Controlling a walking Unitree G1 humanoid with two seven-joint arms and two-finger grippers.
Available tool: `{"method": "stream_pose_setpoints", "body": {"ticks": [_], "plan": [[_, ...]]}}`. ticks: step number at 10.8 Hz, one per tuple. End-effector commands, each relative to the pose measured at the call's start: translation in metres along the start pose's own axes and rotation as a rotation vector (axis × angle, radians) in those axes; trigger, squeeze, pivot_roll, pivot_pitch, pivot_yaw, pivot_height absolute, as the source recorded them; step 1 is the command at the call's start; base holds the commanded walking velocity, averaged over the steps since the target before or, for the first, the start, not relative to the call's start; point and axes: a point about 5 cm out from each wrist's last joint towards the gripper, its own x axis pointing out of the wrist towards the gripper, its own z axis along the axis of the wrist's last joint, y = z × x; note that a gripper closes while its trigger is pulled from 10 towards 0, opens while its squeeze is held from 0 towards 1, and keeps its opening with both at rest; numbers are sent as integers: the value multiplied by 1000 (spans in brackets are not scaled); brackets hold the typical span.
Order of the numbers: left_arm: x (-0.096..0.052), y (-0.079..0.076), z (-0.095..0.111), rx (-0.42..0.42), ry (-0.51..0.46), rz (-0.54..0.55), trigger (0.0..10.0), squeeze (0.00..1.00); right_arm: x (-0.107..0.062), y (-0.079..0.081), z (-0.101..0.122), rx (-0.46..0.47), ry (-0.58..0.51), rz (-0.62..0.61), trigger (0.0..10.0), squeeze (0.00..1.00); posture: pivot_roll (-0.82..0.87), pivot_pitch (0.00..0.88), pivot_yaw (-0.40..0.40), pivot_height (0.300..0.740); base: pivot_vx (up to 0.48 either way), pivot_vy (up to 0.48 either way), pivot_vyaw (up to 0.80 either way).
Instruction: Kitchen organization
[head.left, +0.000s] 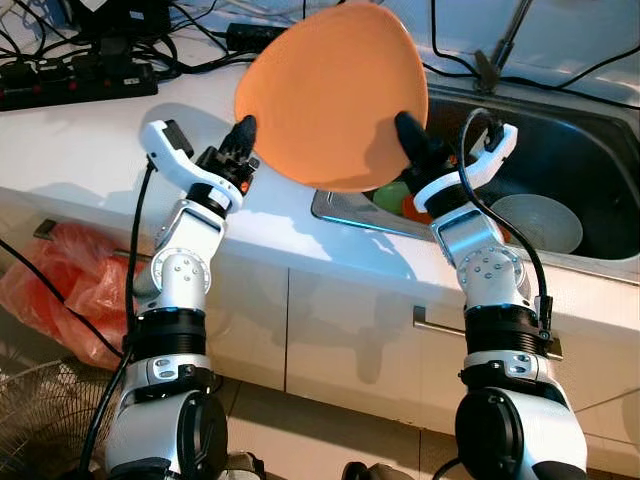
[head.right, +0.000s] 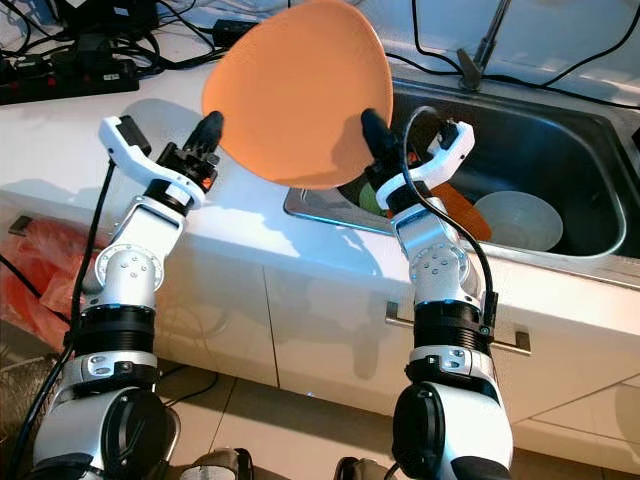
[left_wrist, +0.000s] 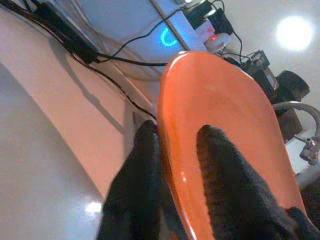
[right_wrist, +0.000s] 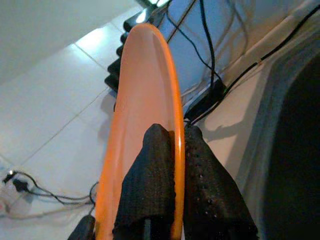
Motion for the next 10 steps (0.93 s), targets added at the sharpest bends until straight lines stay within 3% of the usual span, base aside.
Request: {"method": "stream_pose_setpoints", "body": {"ticks": [1, 4, 5, 7, 9, 10], "plan": [[6, -12, -6, 11, 37, -56, 10000, 1000, 4, 5, 7, 14, -38, 7, 0, 0, 53, 85, -61, 740, 0, 0, 0], [6, -9, -10, 53, 61, -32, 10000, 1000, 4, -2, 24, 66, -157, -69, 0, 0, 56, 82, -60, 740, 0, 0, 0], [6, -10, -16, 84, 95, -25, 10000, 0, 2, -8, 33, 108, -217, -115, 0, 0, 56, 82, -60, 740, 0, 0, 0], [5, -13, -26, 170, 168, -34, 10000, 0, 0, -15, 44, 106, -281, -166, 0, 0, 55, 78, -59, 740, 0, 0, 0], [0, -34, -39, 382, 304, -201, 10000, 0, -3, -22, 57, -32, -319, -238, 0, 0, 58, 81, -61, 740, 0, 0, 0], [-2, -39, -44, 441, 342, -257, 10000, 0, -5, -24, 61, -94, -325, -266, 0, 0, 58, 81, -61, 740, 0, 0, 0]]}}
